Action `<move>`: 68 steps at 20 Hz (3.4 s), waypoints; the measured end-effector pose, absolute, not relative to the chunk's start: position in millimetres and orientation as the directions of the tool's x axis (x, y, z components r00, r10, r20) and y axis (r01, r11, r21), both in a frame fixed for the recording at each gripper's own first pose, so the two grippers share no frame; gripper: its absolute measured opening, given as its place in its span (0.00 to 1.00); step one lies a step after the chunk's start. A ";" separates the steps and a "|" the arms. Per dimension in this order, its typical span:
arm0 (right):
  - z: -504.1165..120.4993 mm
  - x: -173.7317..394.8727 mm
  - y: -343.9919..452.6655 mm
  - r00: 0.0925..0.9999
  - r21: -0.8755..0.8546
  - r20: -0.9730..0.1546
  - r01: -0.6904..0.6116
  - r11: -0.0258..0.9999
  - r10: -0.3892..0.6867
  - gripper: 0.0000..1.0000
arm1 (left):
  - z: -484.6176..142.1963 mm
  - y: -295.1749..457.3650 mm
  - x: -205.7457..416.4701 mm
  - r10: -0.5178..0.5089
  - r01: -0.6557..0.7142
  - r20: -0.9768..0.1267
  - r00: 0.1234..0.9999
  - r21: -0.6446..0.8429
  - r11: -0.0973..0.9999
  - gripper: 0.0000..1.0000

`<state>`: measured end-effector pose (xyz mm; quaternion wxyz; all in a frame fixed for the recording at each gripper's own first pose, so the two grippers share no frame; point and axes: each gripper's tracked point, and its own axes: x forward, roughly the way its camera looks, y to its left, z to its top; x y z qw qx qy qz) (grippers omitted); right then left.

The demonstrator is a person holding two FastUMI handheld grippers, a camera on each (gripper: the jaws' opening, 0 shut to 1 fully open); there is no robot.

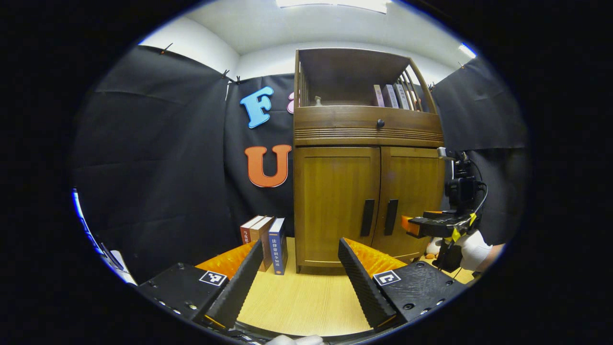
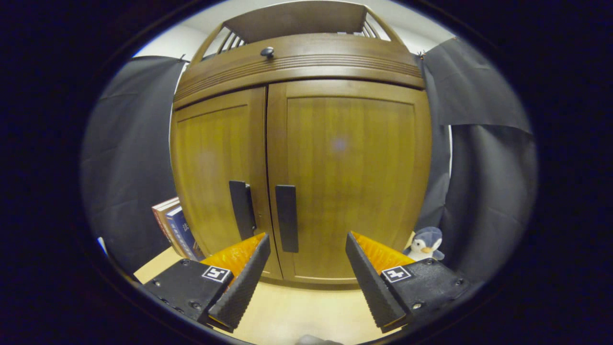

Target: Open the right door of the double-door shoe cabinet with the right hand, and open the left door with the left hand.

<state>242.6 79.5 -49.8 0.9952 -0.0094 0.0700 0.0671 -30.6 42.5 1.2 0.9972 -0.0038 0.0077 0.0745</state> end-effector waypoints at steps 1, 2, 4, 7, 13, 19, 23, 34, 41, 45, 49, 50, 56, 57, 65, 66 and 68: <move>-49.8 252.5 83.9 0.980 -0.007 -0.145 -0.143 0.990 0.140 1.00 | 1.1 42.2 -29.4 0.158 -0.158 -0.021 0.987 -0.009 0.987 0.95; -49.1 262.5 88.2 0.978 -0.008 -0.149 -0.152 0.988 0.149 1.00 | 1.5 40.9 -27.5 0.167 -0.167 -0.023 0.986 -0.011 0.986 0.95; -52.6 280.5 92.9 0.976 -0.015 -0.156 -0.155 0.988 0.150 1.00 | 0.6 41.1 -24.7 0.185 -0.185 -0.027 0.982 -0.010 0.983 1.00; -54.3 300.5 104.8 0.970 0.002 -0.171 -0.175 0.984 0.173 0.99 | -0.4 39.9 -22.7 0.202 -0.202 -0.038 0.979 -0.005 0.979 0.95; -51.6 326.4 110.6 0.968 0.010 -0.181 -0.172 0.985 0.171 0.94 | -2.3 38.1 -20.3 0.206 -0.208 -0.053 0.977 -0.024 0.978 1.00; -59.7 334.1 112.8 0.967 0.001 -0.205 -0.154 0.988 0.151 0.63 | -0.6 37.9 -23.2 0.196 -0.197 -0.046 0.980 -0.026 0.980 0.95; -62.1 333.4 116.2 0.962 0.026 -0.209 -0.173 0.985 0.174 0.36 | -2.8 40.6 -25.4 0.186 -0.187 -0.044 0.982 -0.029 0.982 0.95; -69.9 269.5 100.5 0.935 0.015 -0.227 -0.277 0.961 0.273 0.31 | -9.9 33.5 -40.5 0.114 -0.116 -0.036 0.993 -0.045 0.992 1.00; -74.9 221.1 77.2 0.927 0.009 -0.247 -0.290 0.957 0.284 0.31 | -13.1 10.9 -38.9 0.024 -0.025 -0.032 0.999 -0.052 0.998 1.00; -76.4 200.0 61.8 0.930 0.009 -0.254 -0.273 0.962 0.267 0.31 | -13.8 -1.9 -36.1 -0.033 0.031 -0.030 0.999 -0.057 0.998 0.95; -77.6 185.1 48.7 0.936 0.012 -0.253 -0.251 0.968 0.246 0.31 | -12.5 -8.8 -35.4 -0.071 0.071 -0.021 0.997 -0.035 0.997 0.95; -76.8 181.9 45.6 0.938 0.012 -0.252 -0.245 0.969 0.240 0.31 | -12.8 -11.1 -35.4 -0.081 0.080 -0.022 0.996 -0.030 0.996 1.00; -79.4 166.5 30.1 0.946 0.016 -0.248 -0.210 0.978 0.207 0.29 | -14.3 -18.8 -32.0 -0.127 0.126 -0.017 0.992 -0.025 0.992 0.95; -80.3 163.5 25.9 0.948 0.018 -0.248 -0.203 0.979 0.201 0.29 | -13.6 -20.1 -31.8 -0.135 0.134 -0.015 0.991 -0.027 0.991 0.95; -82.1 138.8 -9.8 0.957 0.022 -0.253 -0.140 0.990 0.141 0.25 | -16.0 -39.9 -31.7 -0.206 0.206 -0.009 0.978 -0.037 0.978 0.95; -81.5 136.4 -14.0 0.959 0.032 -0.253 -0.125 0.992 0.129 0.25 | -16.1 -42.5 -32.4 -0.214 0.214 -0.009 0.977 -0.038 0.976 0.95; -82.7 130.6 -21.9 0.961 0.049 -0.252 -0.101 0.994 0.110 0.25 | -18.4 -44.8 -33.1 -0.227 0.226 -0.008 0.974 -0.038 0.973 0.95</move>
